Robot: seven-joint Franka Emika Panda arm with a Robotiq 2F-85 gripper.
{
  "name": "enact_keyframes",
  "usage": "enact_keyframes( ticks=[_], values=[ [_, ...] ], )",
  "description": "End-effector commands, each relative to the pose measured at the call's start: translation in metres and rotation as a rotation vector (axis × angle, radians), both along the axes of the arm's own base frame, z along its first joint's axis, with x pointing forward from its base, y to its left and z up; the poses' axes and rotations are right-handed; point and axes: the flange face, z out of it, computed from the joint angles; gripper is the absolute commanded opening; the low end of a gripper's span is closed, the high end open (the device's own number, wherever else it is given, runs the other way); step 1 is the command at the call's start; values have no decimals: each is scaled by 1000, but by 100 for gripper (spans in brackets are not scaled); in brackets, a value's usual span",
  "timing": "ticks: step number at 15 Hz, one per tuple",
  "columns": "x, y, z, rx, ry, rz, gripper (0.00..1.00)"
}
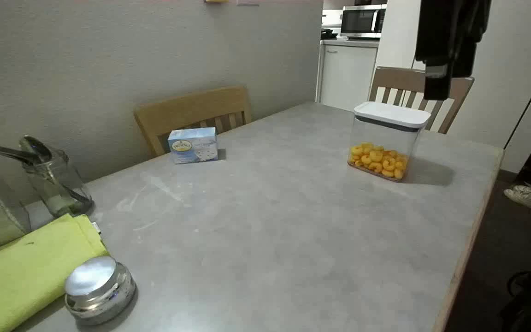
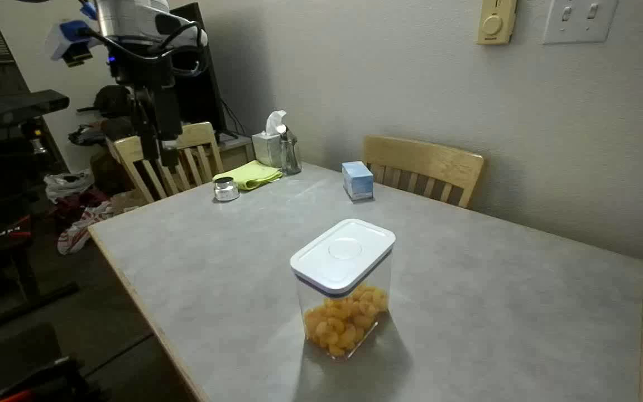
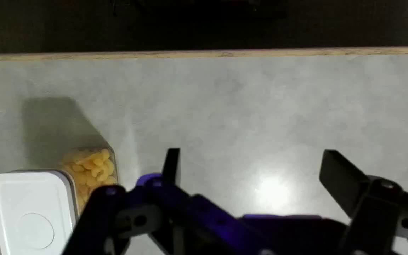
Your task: Take the lid off of the container
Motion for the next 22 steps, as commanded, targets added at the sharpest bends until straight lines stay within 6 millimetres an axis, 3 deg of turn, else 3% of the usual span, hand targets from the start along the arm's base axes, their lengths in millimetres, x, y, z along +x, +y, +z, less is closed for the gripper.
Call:
enact_keyframes(
  ticks=[1,6,22],
  values=[
    [0,0,0,0,1,0,100],
    [5,-12,4,13,-29,-33,100],
    [40,-167,19,150,-223,-441,100]
  ],
)
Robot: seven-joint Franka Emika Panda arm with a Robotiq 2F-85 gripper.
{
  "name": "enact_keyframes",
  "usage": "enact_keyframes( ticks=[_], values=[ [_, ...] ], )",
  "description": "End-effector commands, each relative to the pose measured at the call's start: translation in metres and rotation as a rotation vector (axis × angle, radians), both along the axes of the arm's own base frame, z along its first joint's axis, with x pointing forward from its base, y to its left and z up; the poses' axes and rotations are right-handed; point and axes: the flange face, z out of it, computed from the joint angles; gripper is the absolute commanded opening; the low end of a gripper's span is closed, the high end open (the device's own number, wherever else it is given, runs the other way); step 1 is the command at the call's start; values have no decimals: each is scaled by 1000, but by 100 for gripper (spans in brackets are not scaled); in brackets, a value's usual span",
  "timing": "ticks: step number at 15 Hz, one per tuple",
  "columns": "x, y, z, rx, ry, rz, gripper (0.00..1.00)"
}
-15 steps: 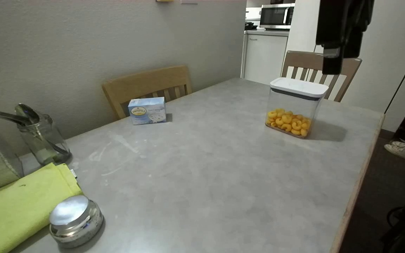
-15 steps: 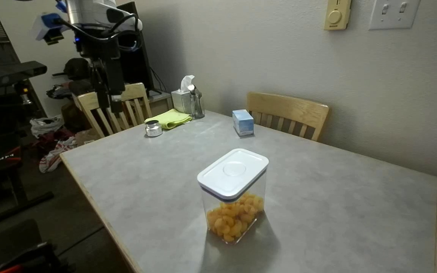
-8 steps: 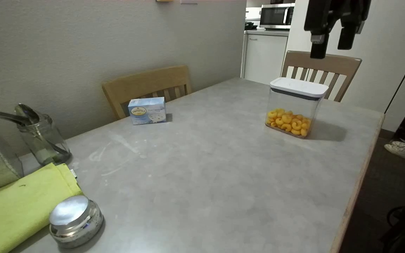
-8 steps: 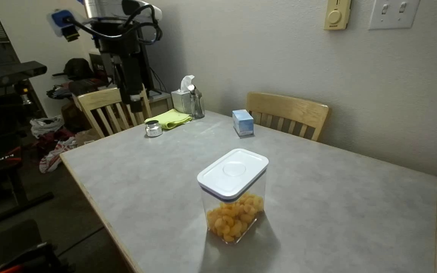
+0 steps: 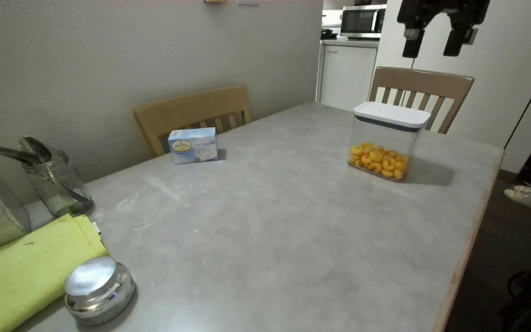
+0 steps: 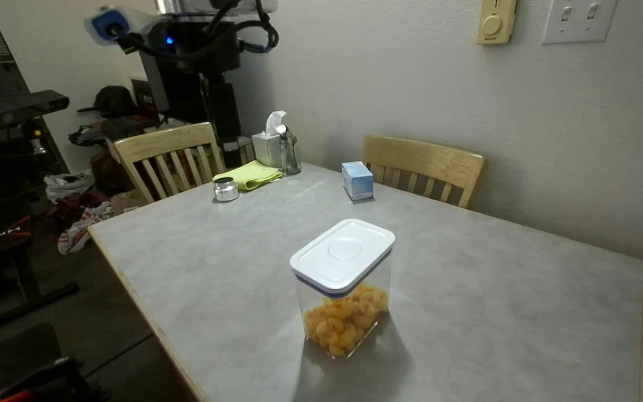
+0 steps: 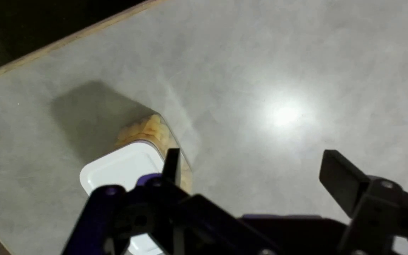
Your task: Take the lid off of the container
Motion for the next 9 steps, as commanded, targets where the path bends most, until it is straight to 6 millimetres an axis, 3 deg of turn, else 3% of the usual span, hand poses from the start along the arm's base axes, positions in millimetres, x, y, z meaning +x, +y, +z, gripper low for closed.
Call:
enact_keyframes(
  ticks=[1,4,9],
  values=[
    [14,-32,0,38,-59,-75,100],
    [18,-56,1,26,-64,-62,100],
    [16,-81,1,39,84,143,100]
  ],
)
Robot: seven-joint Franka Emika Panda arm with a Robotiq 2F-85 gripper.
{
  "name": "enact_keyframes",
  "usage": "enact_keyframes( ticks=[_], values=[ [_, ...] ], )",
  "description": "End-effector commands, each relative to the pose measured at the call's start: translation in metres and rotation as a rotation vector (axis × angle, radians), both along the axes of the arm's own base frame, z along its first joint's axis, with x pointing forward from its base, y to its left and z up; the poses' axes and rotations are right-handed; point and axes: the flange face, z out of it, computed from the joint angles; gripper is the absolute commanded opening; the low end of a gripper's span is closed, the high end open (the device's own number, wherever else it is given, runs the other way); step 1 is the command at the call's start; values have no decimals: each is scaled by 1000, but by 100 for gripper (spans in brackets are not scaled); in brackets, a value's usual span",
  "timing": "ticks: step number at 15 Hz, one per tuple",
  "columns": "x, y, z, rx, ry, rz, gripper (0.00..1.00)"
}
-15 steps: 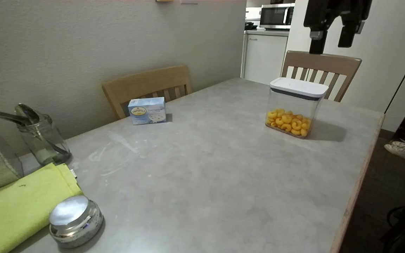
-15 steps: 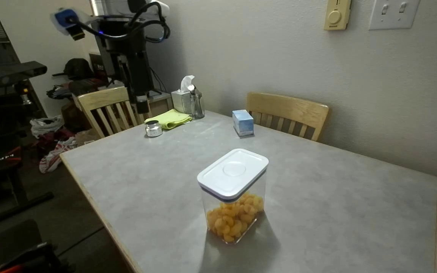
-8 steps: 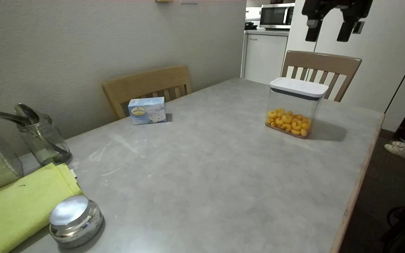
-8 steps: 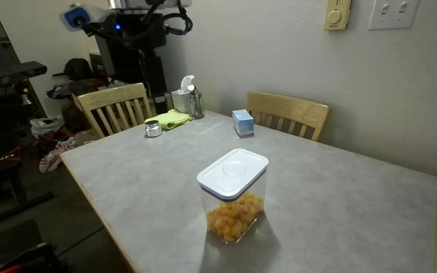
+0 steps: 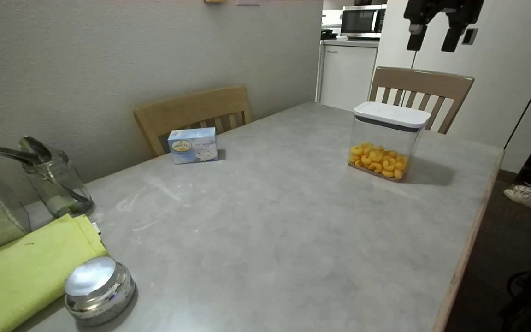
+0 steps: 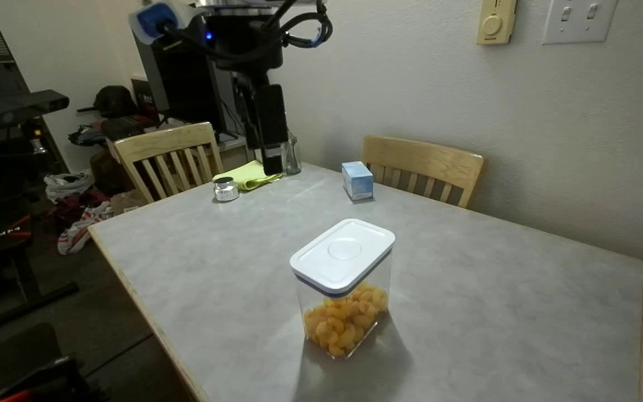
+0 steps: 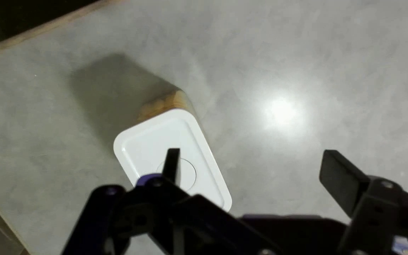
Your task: Take the lid off of the container
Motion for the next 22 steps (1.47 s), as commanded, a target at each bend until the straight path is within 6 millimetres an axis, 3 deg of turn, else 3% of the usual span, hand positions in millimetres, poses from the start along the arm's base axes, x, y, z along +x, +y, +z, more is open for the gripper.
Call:
enact_keyframes(
  ticks=[1,7,14,22],
  values=[
    [-1,-4,0,7,35,40,100],
    [0,-4,1,9,40,45,100],
    [15,-20,-19,-68,63,265,100],
    [55,-45,-35,-112,-38,496,100]
  ],
)
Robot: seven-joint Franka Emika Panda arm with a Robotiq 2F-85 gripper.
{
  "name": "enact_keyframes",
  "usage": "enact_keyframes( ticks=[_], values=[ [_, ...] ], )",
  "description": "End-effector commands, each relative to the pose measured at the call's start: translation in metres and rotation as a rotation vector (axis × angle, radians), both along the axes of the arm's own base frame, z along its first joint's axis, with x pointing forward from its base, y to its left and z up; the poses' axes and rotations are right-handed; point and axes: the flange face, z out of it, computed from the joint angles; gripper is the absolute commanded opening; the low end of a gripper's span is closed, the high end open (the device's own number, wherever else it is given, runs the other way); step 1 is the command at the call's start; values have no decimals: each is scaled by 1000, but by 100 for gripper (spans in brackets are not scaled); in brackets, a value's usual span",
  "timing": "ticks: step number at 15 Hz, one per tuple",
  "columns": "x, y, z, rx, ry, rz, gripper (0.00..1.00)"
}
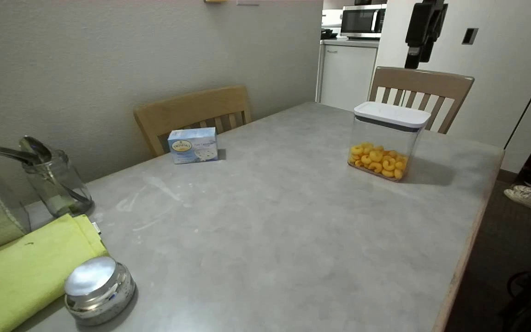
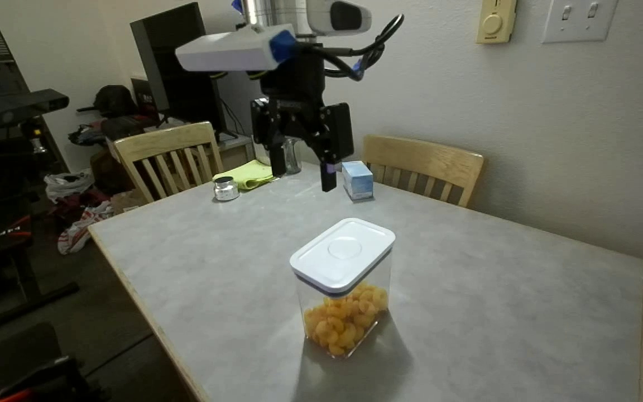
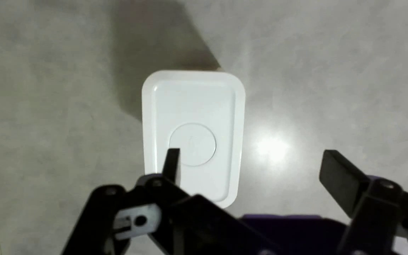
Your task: Take the lid off of the container
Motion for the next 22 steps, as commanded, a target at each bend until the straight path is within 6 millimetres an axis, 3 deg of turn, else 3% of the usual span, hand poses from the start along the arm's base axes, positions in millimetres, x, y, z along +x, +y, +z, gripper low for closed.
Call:
enact_keyframes(
  ticks=[1,2,3,8,20,21,22],
  values=[
    [25,-19,-5,-5,-86,67,100],
    [30,-23,-7,-4,-96,65,100],
    [18,-11,-3,-7,-67,45,100],
    [26,-18,-9,-26,-97,50,100],
    [49,-28,-63,-61,-175,17,100],
    [49,-28,-68,-60,-166,6,75],
    [49,-28,-71,-59,-160,-5,74]
  ],
)
